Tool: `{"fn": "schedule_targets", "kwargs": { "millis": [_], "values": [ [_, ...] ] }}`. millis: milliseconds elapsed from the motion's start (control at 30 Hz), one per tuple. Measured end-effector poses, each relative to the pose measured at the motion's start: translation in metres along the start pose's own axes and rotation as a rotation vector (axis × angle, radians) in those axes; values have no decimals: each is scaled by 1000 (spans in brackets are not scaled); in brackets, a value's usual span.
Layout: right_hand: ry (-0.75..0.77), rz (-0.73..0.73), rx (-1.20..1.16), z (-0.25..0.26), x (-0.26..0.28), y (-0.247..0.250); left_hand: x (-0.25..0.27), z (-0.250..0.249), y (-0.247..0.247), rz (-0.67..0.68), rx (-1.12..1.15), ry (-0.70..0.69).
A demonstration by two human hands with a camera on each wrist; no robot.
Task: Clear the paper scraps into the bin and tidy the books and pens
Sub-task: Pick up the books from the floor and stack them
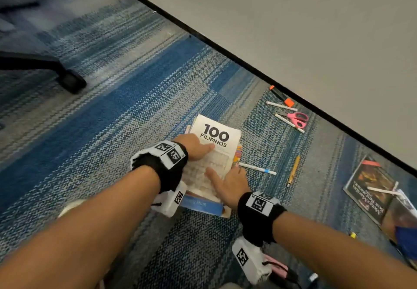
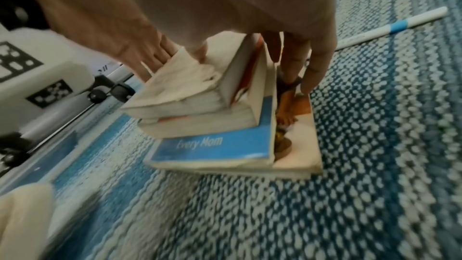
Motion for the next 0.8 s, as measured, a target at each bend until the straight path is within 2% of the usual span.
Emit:
{"fn": "schedule_targets", "kwargs": {
  "millis": [100,167,300,433,600,700,800],
  "values": [
    [-42,-22,-5,0,-14,26,5,-57,35,-204,-77,-65],
    [5,10,22,2,-22,58,9,-103,49,-243,-73,-189],
    [5,145,270,-20,-24,115,9,-179,40,-142,-252,-393],
    [-125,73,449,-83,6,164,1,-219,5,-40,-312,-476],
    [-444,93,445,-166,96,208,7,-260,-60,215,-214,-563],
    [-595,81,349,-202,151,224,20,-271,-95,367,-132,-611],
    [-650,-2,325,-233,180,238,19,-279,-113,370,-100,-614]
  ]
}}
Point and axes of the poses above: each hand's wrist, its own x-axis away from the middle knuckle, its own y-axis out of the back of the hand, z = x × y, the point moved 6 cm from there along -x, towards the middle knuckle, and after that the axes turned 10 degrees about z, right-handed, at the moved point
